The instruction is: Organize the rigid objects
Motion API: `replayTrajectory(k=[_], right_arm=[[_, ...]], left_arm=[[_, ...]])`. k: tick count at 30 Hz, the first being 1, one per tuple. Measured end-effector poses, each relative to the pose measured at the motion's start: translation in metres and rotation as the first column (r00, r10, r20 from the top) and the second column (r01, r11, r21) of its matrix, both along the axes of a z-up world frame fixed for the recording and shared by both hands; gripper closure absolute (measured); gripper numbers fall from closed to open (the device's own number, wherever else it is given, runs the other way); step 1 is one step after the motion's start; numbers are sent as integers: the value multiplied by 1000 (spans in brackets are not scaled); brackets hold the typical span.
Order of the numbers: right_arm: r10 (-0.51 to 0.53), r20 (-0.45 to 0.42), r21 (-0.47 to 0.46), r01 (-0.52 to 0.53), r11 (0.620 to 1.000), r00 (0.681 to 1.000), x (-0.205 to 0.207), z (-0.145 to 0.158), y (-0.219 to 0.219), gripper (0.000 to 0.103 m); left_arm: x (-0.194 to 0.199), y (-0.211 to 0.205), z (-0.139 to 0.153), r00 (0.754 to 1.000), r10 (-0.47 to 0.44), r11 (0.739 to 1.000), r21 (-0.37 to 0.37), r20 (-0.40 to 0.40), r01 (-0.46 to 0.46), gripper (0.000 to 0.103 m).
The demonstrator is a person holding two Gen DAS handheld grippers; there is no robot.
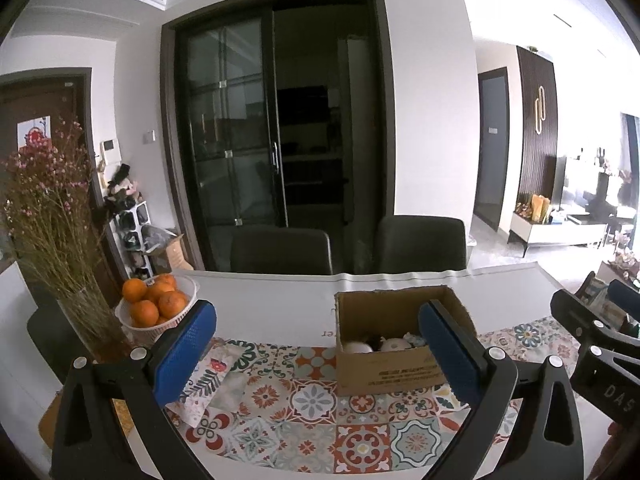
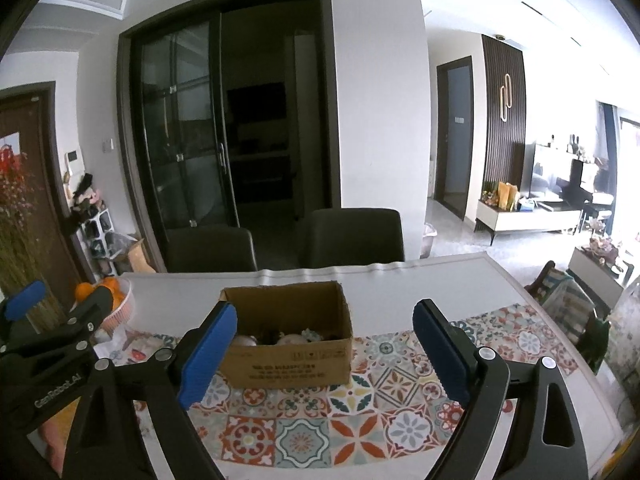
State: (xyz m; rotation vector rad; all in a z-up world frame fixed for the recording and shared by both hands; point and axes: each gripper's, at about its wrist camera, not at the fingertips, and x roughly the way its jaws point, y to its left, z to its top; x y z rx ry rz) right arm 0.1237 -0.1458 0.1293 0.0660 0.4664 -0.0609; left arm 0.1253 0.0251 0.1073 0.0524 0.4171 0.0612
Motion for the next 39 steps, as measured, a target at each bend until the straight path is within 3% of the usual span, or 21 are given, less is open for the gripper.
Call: replayTrajectory(k=[8, 39], right_arm=[[4, 41, -21, -3, 1000, 999, -13, 10, 8, 10], [6, 65, -10, -5, 1000, 998, -25, 20, 13, 10]], left_arm=[[-11, 6, 4, 1000, -12, 1000, -10, 13, 12, 0], [-27, 9, 16, 998, -29, 1000, -8, 58, 30, 0]])
